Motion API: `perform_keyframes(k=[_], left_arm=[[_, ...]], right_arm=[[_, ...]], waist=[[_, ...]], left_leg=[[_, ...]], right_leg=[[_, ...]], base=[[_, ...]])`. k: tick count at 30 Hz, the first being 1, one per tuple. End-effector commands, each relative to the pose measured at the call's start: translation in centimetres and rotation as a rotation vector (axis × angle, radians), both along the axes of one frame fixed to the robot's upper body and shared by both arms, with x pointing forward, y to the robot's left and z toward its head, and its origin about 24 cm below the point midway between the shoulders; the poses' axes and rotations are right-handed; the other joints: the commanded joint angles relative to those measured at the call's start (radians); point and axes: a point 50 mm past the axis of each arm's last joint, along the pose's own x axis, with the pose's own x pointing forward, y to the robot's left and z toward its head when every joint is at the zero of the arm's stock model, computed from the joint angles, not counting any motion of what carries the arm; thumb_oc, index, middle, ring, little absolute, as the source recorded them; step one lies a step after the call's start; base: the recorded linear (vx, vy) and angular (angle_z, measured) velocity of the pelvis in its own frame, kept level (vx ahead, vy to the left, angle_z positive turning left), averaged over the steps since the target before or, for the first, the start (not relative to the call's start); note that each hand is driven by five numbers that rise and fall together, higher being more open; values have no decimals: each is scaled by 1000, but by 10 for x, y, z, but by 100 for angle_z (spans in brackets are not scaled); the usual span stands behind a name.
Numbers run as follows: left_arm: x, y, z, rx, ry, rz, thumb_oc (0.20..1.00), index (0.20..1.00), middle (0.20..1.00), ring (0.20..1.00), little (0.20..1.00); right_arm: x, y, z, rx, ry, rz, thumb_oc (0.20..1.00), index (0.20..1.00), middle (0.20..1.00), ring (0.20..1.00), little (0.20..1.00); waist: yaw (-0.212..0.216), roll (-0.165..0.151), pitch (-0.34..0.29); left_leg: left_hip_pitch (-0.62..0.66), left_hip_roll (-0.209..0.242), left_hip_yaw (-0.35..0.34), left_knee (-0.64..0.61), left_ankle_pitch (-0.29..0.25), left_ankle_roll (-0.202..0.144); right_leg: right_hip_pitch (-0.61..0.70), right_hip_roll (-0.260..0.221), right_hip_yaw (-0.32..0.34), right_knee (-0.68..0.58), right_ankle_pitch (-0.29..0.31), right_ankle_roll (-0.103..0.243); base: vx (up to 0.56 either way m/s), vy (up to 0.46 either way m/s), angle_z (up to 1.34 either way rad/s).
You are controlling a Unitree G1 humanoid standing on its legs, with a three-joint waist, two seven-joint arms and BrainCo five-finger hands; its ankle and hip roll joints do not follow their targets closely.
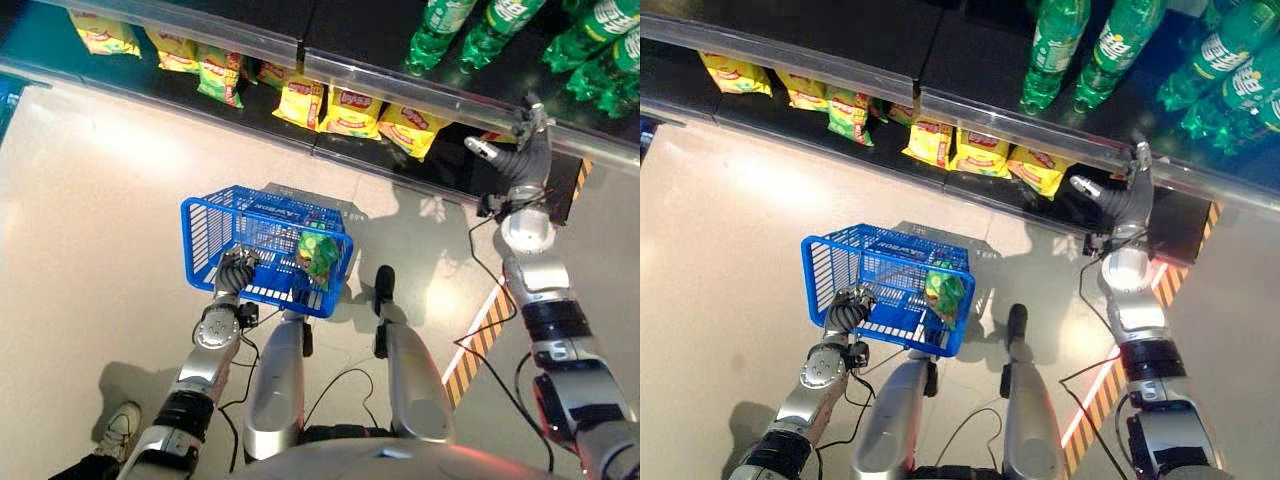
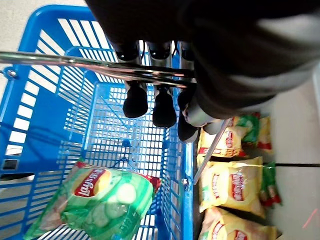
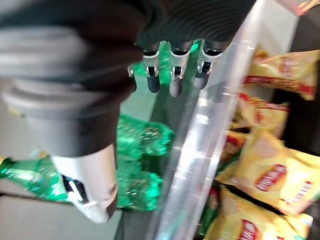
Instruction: Pick up the snacks into the basket
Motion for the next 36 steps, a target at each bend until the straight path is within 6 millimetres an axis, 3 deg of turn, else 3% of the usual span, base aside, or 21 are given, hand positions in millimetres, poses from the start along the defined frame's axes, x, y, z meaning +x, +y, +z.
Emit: perform_keyframes(k=[1, 4, 8, 14, 20, 21, 23, 24, 25, 27, 28, 29, 30, 32, 33, 36], left_arm=[[-1, 10, 41, 12, -232, -15, 200, 200, 200, 200, 200], [-3, 11, 38, 12, -216, -19, 200, 200, 200, 200, 200], [-6, 12, 35, 17, -198, -23, 200, 200, 200, 200, 200], [-10, 17, 34, 5, -182, -29, 200, 200, 200, 200, 200], [-9, 9, 32, -14, -164, -70, 200, 200, 200, 200, 200], [-7, 9, 35, -11, -174, -82, 200, 200, 200, 200, 200], [-7, 9, 35, -11, -175, -82, 200, 200, 200, 200, 200], [-1, 12, 45, -4, -214, -64, 200, 200, 200, 200, 200], [-1, 12, 45, -4, -214, -64, 200, 200, 200, 200, 200], [-1, 15, 46, -11, -223, -33, 200, 200, 200, 200, 200], [0, 13, 45, -25, -223, -30, 200, 200, 200, 200, 200], [0, 13, 45, -26, -223, -31, 200, 200, 200, 200, 200], [4, 8, 46, -35, -226, -49, 200, 200, 200, 200, 200], [4, 5, 45, -31, -225, -57, 200, 200, 200, 200, 200], [6, 0, 45, -47, -222, -76, 200, 200, 200, 200, 200], [3, -2, 42, -75, -216, -72, 200, 200, 200, 200, 200]], right_arm=[[-10, -7, 49, -37, -215, -19, 1000, 1000, 1000, 1000, 1000], [-11, -13, 61, -22, -249, -32, 1000, 1000, 1000, 1000, 1000], [-11, -15, 58, -30, -228, -29, 1000, 1000, 1000, 1000, 1000], [-5, -21, 42, -44, -124, -43, 1000, 1000, 1000, 1000, 1000], [-2, -33, 20, -36, -17, -74, 1000, 1000, 1000, 1000, 1000], [-4, -35, 12, -33, 7, -81, 1000, 1000, 1000, 1000, 1000], [-4, -35, 12, -33, 6, -81, 1000, 1000, 1000, 1000, 1000], [-4, -28, 5, -6, 9, -53, 1000, 1000, 1000, 1000, 1000], [-4, -28, 6, -6, 8, -53, 1000, 1000, 1000, 1000, 1000], [1, -20, 4, -5, 18, -26, 1000, 1000, 1000, 1000, 1000], [2, -20, 0, 12, 33, -24, 1000, 1000, 1000, 1000, 1000], [2, -20, -1, 12, 33, -24, 1000, 1000, 1000, 1000, 1000], [-3, -25, -7, 26, 46, -40, 1000, 1000, 1000, 1000, 1000], [-4, -27, -6, 28, 38, -51, 1000, 1000, 1000, 1000, 1000], [-9, -33, -9, 22, 44, -73, 1000, 1000, 1000, 1000, 1000], [-12, -32, -8, -6, 42, -63, 1000, 1000, 1000, 1000, 1000]], waist=[[7, -37, -63], [14, -49, -67], [19, -61, -79], [28, -85, -127], [19, -77, -174], [11, -65, -175], [12, -67, -177], [1, -37, -164], [2, -38, -163], [7, -41, -164], [-8, -55, -170], [-9, -53, -171], [-30, -61, -186], [-39, -55, -192], [-60, -53, -215], [-66, -38, -238]], left_leg=[[-58, -53, -24, 110, -80, 18], [-39, -51, -29, 101, -82, 15], [-15, -50, -31, 87, -82, 14], [48, -45, -35, 48, -88, 15], [95, -57, -28, 28, -98, 29], [128, -63, -26, 27, -113, 43], [125, -65, -25, 24, -107, 44], [175, -61, -24, 10, -116, 51], [176, -61, -23, 8, -116, 50], [227, -63, -26, -42, -117, 45], [266, -90, -43, -85, -116, 44], [269, -87, -45, -88, -116, 44], [295, -111, -73, -114, -125, 46], [308, -116, -89, -115, -132, 45], [335, -125, -119, -104, -159, 35], [367, -102, -121, -67, -203, 17]], right_leg=[[-11, 4, 20, 97, -131, 61], [11, 7, 13, 87, -131, 63], [39, 7, 9, 71, -130, 64], [99, 0, 5, 24, -118, 73], [133, -23, 15, 8, -110, 93], [120, -26, 31, 114, -112, 101], [114, -27, 33, 114, -108, 101], [29, -14, 33, 300, -97, 90], [26, -14, 34, 306, -101, 89], [-3, 10, -2, 240, -114, 76], [-25, 68, -9, 92, -96, 85], [-19, 71, -11, 84, -93, 85], [-36, 98, -2, -52, -48, 110], [-34, 99, -3, -80, -28, 125], [-4, 88, 43, -66, -23, 118], [17, 69, 16, -48, -13, 110]], base=[[8, 3, 4], [15, 1, 4], [32, -6, 11], [31, -1, 0], [67, 83, 2], [31, 91, 3], [43, 104, 2], [68, 112, 2], [193, 101, -9], [229, -49, -27], [207, -69, -37], [411, -132, -37], [341, -111, -3], [351, -145, 35], [377, -215, 75], [401, -233, 75]])
